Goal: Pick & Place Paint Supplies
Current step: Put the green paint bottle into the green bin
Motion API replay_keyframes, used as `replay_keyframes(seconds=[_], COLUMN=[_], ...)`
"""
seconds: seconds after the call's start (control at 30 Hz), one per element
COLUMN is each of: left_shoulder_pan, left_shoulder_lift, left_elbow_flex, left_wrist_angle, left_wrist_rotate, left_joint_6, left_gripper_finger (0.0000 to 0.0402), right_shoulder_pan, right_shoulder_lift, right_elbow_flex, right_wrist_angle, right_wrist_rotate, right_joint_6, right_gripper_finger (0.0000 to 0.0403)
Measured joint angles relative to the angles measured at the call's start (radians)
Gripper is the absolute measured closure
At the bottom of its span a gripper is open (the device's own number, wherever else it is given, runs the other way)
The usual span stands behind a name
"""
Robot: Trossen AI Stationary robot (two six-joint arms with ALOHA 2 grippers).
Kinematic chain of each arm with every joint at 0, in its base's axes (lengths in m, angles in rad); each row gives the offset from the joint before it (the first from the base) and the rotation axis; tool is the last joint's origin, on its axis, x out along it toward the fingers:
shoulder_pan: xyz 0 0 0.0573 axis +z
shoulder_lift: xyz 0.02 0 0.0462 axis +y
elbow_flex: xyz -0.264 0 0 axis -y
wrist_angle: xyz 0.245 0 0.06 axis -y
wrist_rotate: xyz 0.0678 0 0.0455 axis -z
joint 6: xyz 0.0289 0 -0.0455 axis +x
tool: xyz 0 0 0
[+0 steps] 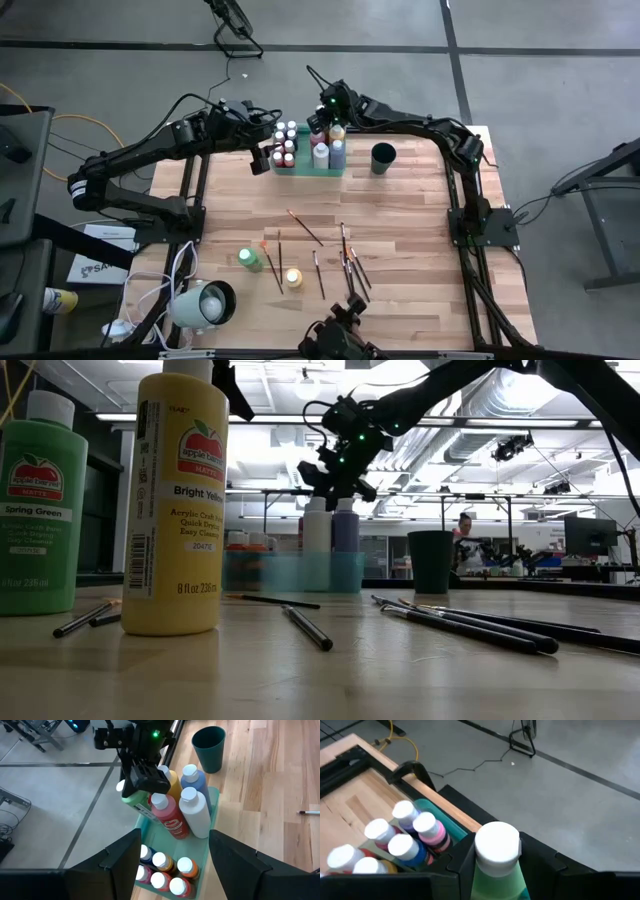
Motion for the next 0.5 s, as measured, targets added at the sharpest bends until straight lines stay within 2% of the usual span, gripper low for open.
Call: replay_keyframes(seconds=[0.17,0.37,0.5], left_shoulder_pan=[0.000,0.000,0.000], left_shoulder_lift=[0.000,0.000,0.000], left_elbow_flex=[0.000,0.000,0.000], left_wrist_angle=[0.000,0.000,0.000], left_wrist_rotate=[0.000,0.000,0.000], left_joint_6=[0.000,0.000,0.000], left_gripper_finger=[0.0176,0.0176,0.0176], right_shoulder_pan=[0.000,0.000,-0.001], right_shoulder_lift=[0.000,-0.001,-0.002], right_elbow_flex=[0.000,0.000,0.000], right_wrist_angle=[-0.038,-0.050,-0.054], right_wrist_rotate=[-0.003,-0.003,-0.018], right_joint_6=[0.002,0.002,0.001], right_gripper_finger=[0.0287,0.0268,0.0268])
